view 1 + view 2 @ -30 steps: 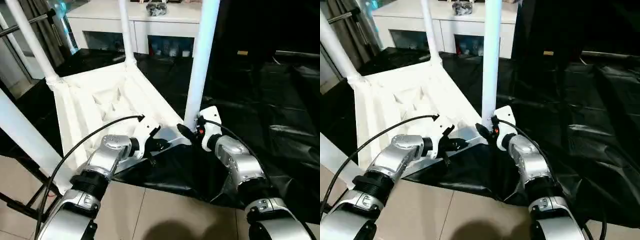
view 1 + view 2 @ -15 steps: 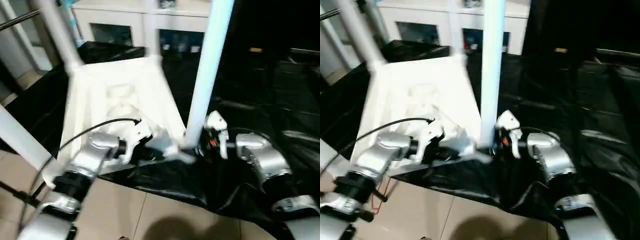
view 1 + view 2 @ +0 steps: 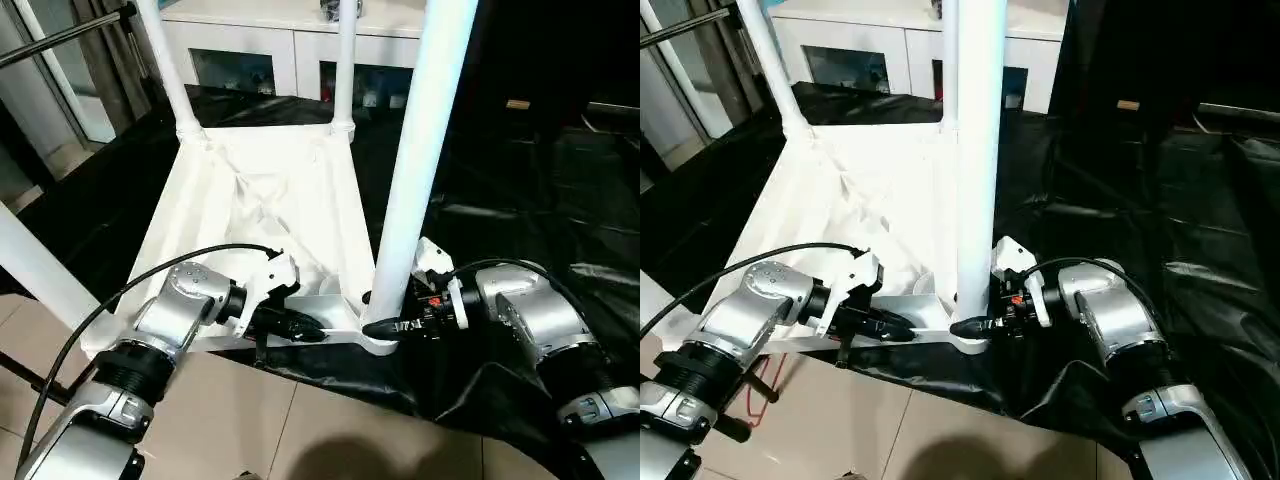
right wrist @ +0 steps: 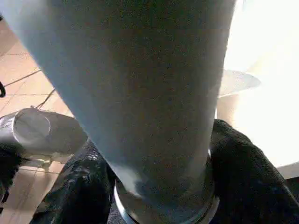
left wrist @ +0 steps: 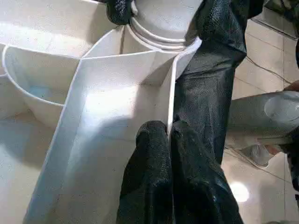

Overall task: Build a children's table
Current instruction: Rotate leg to tighten

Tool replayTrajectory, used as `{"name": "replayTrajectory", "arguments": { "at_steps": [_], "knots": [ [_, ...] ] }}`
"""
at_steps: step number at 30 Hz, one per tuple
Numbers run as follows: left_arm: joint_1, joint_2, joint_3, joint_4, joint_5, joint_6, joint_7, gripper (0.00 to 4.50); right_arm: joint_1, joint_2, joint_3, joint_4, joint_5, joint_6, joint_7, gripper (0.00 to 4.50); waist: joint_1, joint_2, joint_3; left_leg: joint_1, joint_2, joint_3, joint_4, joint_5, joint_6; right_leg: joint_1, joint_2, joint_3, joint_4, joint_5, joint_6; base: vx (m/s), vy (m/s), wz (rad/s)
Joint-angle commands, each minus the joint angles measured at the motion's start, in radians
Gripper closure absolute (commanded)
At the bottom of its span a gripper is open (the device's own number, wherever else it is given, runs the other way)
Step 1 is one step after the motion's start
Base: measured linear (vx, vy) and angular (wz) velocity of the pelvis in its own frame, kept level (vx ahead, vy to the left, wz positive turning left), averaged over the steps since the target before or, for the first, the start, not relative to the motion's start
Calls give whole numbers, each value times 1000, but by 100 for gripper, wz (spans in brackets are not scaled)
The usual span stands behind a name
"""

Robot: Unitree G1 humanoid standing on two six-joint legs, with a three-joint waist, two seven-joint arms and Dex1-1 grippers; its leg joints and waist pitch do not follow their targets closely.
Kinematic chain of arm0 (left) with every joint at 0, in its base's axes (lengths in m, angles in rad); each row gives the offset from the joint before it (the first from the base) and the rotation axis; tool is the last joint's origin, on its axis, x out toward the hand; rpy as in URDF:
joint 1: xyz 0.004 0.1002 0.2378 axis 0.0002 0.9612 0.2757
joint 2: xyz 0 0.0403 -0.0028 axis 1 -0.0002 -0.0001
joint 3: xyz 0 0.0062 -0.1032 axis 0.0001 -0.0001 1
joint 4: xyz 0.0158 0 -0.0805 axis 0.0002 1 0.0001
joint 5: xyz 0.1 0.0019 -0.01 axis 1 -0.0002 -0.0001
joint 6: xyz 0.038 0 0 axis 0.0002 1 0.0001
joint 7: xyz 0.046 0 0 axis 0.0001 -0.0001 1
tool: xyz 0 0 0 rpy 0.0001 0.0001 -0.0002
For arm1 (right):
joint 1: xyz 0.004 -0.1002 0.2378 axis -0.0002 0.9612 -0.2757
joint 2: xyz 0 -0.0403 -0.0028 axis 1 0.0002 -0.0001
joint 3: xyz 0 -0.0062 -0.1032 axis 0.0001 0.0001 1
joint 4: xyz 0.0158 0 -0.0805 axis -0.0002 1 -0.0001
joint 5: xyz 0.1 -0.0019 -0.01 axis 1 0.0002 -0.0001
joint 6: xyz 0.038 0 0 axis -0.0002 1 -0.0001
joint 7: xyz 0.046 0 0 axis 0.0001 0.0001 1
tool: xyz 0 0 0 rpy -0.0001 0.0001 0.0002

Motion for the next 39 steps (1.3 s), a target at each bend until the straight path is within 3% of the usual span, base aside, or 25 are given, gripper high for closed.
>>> {"name": "replayTrajectory", "arguments": {
  "at_steps": [1, 2, 5, 6, 7, 9, 12, 14, 18, 20, 22, 25, 27, 30, 33, 35, 36, 39],
  "knots": [
    [-30, -51, 53, 15, -30, 25, 115, 450, 26, 68, 20, 6, -4, 12, -86, 203, -3, -12, -59, 7, 22, -6, -70, -190, 53, 52, -32, 40, -61, -208, -240, 0, 0, 0],
    [-33, -61, 64, 22, -33, 32, 138, 450, 29, 84, 10, 22, -16, 1, -137, 204, -6, -16, -59, 6, 20, -7, -71, -196, 46, 53, -32, 39, -62, -226, -233, 0, 0, 0],
    [-41, -80, 79, 37, -34, 40, 189, 450, 31, 113, -6, 53, -40, -4, -242, 205, -13, -16, -55, 3, 18, -11, -76, -232, 33, 55, -33, 37, -70, -313, -206, 0, 0, 0],
    [-44, -90, 85, 44, -30, 41, 216, 450, 32, 128, -14, 66, -47, -2, -288, 206, -18, -18, -53, 6, 18, -11, -76, -246, 28, 49, -33, 39, -76, -349, -193, 0, 0, 0],
    [-58, -128, 106, 70, -18, 45, 317, 450, 32, 190, -44, 116, -67, 10, -455, 206, -27, -17, -52, 7, 15, -11, -77, -253, 19, 46, -33, 39, -80, -370, -186, 0, 0, 0],
    [-63, -146, 115, 79, -13, 47, 360, 450, 31, 219, -59, 137, -73, 16, -527, 207, -36, -18, -51, 5, 12, -17, -81, -278, 2, 48, -32, 35, -84, -420, -165, 0, 0, 0],
    [-68, -188, 130, 82, -4, 62, 445, 450, 12, 288, -92, 187, -75, 26, -681, 207, -46, -19, -48, 17, 11, -16, -81, -330, -5, 37, -32, 36, -96, -484, -141, 0, 0, 0],
    [-66, -232, 147, 74, 2, 81, 525, 450, -10, 359, -115, 230, -80, 28, -807, 207, -56, -17, -46, 17, 9, -19, -82, -351, -5, 35, -30, 33, -100, -503, -132, 0, 0, 0],
    [-61, -249, 149, 63, 7, 86, 552, 450, -18, 395, -115, 240, -88, -8, -840, 207, -58, -17, -46, 17, 8, -20, -84, -375, 6, 32, -29, 32, -106, -530, -112, 0, 0, 0],
    [-54, -253, 139, 51, 5, 76, 540, 450, -25, 425, -122, 232, -66, -36, -818, 151, -59, -16, -47, 14, 9, -22, -86, -377, 9, 33, -29, 33, -104, -516, -112, 0, 0, 0],
    [-45, -250, 127, 38, -1, 56, 519, 450, -25, 434, -131, 219, -51, -37, -797, 132, -58, -20, -46, 14, 10, -22, -87, -379, 12, 32, -30, 34, -103, -515, -114, 0, 0, 0],
    [-44, -250, 126, 37, -1, 54, 519, 450, -25, 434, -132, 218, -51, -36, -799, 115, -60, -19, -46, 12, 11, -21, -88, -375, 14, 32, -29, 36, -102, -500, -119, 0, 0, 0],
    [-31, -225, 110, 15, -5, 49, 454, 450, -23, 383, -104, 186, -53, -52, -702, 115, -59, -17, -45, 13, 10, -21, -88, -385, 14, 31, -30, 37, -103, -509, -120, 0, 0, 0],
    [-19, -180, 84, -6, -17, 39, 352, 450, -11, 286, -53, 125, -41, -70, -506, 115, -57, -16, -48, 8, 14, -18, -87, -355, 31, 37, -28, 42, -96, -428, -144, 0, 0, 0],
    [-17, -169, 80, -8, -19, 38, 331, 450, -9, 265, -45, 116, -41, -80, -464, 115, -54, -17, -53, 3, 14, -15, -83, -292, 47, 45, -28, 45, -82, -328, -187, 0, 0, 0],
    [-5, -104, 51, -21, -17, 21, 212, 450, -4, 157, -13, 67, -24, -74, -244, 115, -50, -17, -56, 5, 15, -11, -78, -263, 58, 47, -26, 44, -77, -274, -211, 0, 0, 0],
    [-3, -87, 45, -22, -16, 18, 184, 450, -4, 130, -4, 56, -20, -68, -191, 115, -45, -18, -61, 1, 18, -11, -75, -227, 76, 55, -24, 43, -66, -205, -230, 0, 0, 0],
    [-3, -67, 42, -21, -14, 14, 147, 450, -4, 91, 10, 40, -17, -54, -111, 115, -31, -14, -65, 2, 21, -5, -64, -133, 119, 53, -23, 43, -47, -54, -285, 0, 0, 0]
  ]
}}
